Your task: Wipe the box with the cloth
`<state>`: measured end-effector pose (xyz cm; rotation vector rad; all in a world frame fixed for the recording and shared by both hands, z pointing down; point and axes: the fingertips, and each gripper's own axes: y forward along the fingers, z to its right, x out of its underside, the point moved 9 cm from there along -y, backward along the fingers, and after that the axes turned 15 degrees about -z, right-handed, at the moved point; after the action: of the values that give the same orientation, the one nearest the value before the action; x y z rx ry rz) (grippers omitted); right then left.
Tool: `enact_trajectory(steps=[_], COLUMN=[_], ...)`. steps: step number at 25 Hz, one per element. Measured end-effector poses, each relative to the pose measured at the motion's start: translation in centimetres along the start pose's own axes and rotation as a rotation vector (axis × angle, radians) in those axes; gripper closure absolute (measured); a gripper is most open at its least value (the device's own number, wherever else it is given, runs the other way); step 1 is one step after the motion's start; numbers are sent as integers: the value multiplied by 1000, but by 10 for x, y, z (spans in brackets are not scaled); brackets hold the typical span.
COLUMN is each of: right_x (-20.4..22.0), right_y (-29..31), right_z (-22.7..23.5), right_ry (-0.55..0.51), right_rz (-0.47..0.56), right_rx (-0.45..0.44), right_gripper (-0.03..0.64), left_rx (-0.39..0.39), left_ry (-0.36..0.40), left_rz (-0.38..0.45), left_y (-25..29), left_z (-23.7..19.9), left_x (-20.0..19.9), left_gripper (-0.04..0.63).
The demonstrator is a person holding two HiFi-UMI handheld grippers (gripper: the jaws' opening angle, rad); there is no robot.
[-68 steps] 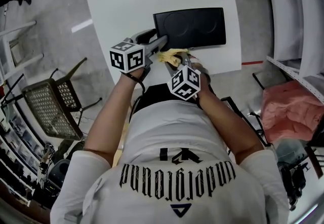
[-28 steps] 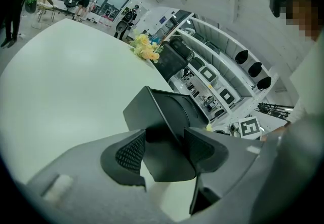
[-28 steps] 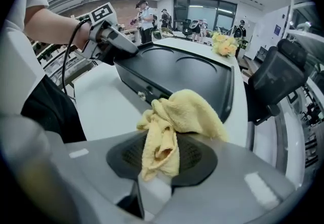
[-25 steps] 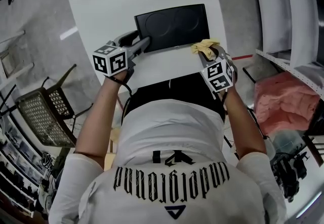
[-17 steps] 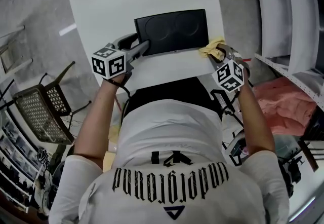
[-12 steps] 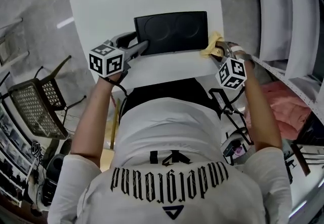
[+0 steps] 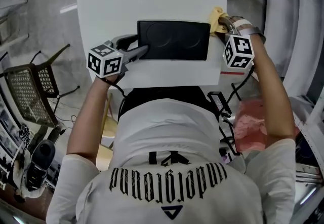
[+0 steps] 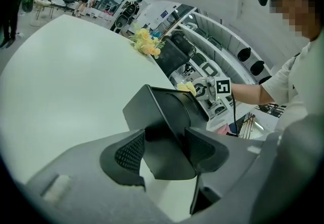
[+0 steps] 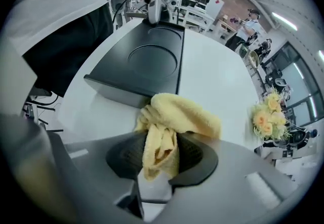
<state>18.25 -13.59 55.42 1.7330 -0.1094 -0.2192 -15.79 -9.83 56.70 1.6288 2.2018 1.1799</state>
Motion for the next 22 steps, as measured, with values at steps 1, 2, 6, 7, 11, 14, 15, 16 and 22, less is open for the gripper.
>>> enact_trajectory(steps=[1,2,6,7,11,14,15,16,22], right_x=[2,3,-7,-11,-32,-37,-36,-35,-23], right_y=[-1,-2,-10,-14,-31,-37,-38,-38,-37], right_z=[3,2,-33,-47,-100,-123,-127,-128,-89], right_ry=[7,14,45,50,49,73,82,91,137], right_rz=[8,16,60,78,136,167,177,185,207], right_rx=[2,2,-34,-49,-101,-127,-131,-132,-104], right_gripper=[492,494,495,495,495,497,497,497,497], left_rx=[-4,-8,-18,-16,-9,-9,-10,-10,-7], left_ry=[-2,-4,-25,-32,-51,-57,-58,-57,-48], left_rz=[1,0,15,19,23,25,26,26,14], left_y=[0,0,-1,-1,-5,-4,-3,-2,-1], left_z=[0,0,-2,-3,-4,-4,-4,-4,-3], left_x=[0,-1,4,4,6,6,6,5,5], left_gripper=[333,333,334,335,334,334,334,334,334])
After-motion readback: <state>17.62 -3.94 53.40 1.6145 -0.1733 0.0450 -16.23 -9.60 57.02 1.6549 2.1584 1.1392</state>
